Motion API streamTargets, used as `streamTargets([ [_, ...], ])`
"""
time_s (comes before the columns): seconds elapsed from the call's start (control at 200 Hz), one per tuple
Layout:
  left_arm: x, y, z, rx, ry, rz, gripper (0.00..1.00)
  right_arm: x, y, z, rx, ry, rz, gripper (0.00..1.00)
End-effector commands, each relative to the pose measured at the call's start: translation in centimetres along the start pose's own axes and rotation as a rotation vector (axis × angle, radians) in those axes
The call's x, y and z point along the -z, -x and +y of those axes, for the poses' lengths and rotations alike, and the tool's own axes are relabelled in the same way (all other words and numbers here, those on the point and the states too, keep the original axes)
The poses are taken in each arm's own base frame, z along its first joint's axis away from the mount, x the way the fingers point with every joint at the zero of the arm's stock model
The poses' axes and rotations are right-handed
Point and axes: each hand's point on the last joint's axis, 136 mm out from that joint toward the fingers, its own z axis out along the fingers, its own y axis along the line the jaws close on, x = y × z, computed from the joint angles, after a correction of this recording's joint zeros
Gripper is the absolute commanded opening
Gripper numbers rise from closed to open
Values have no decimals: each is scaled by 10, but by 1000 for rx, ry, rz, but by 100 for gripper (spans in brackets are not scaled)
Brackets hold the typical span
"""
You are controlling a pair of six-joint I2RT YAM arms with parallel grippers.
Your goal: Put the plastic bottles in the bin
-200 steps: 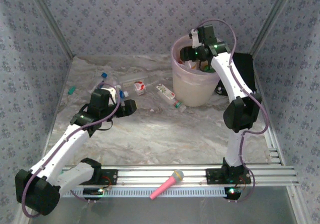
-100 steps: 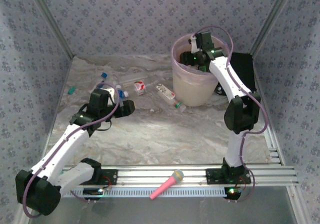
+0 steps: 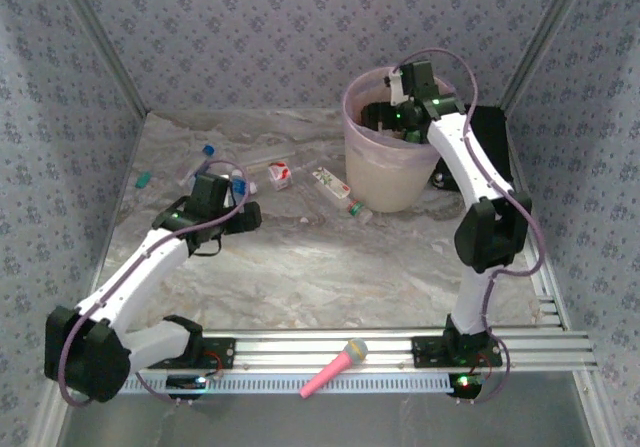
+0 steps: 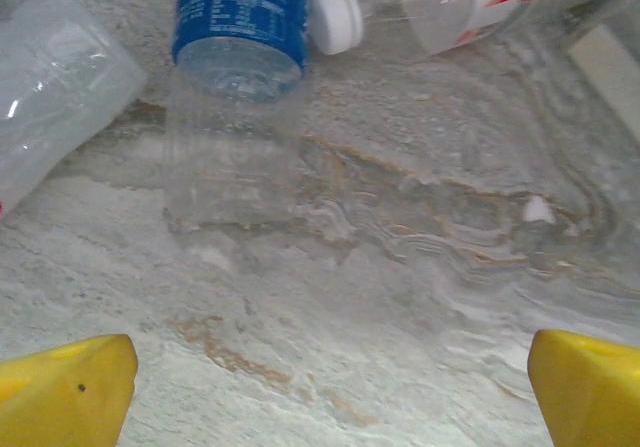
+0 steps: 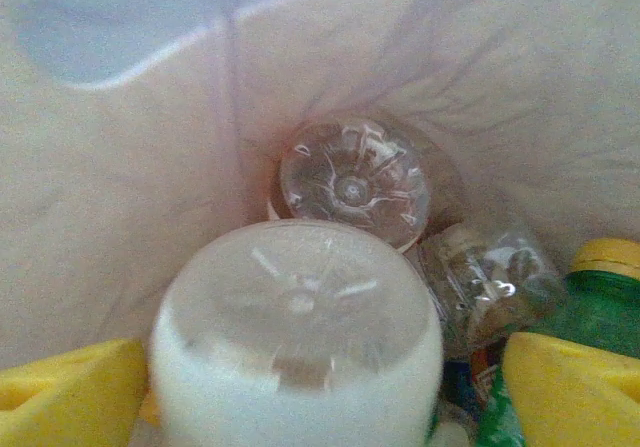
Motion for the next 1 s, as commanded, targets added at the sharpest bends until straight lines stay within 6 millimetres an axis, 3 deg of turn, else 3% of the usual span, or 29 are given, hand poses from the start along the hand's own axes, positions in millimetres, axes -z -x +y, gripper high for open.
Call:
streamTargets([
  [0.0,-10,25,10,-4,59,-48,100,59,25,9,41,30,-100,98],
  [0.19,-35,44,20,12,109,-33,99,109,29,9,63,7,-141,100],
  [0.42,-70,52,19,-4,131,25,91,166,12,9,-9,16,-190,100],
  [0.605,-89,51,23,-12,177,59,84,202,-11,36,-53,163,-252,100],
  [0.77,-105,42,26,-24,194,107,80,219,-29,35,-64,158,-271,100],
  [0.994,-119,32,28,-25,203,146,77,215,-41,45,-71,223,-251,100],
])
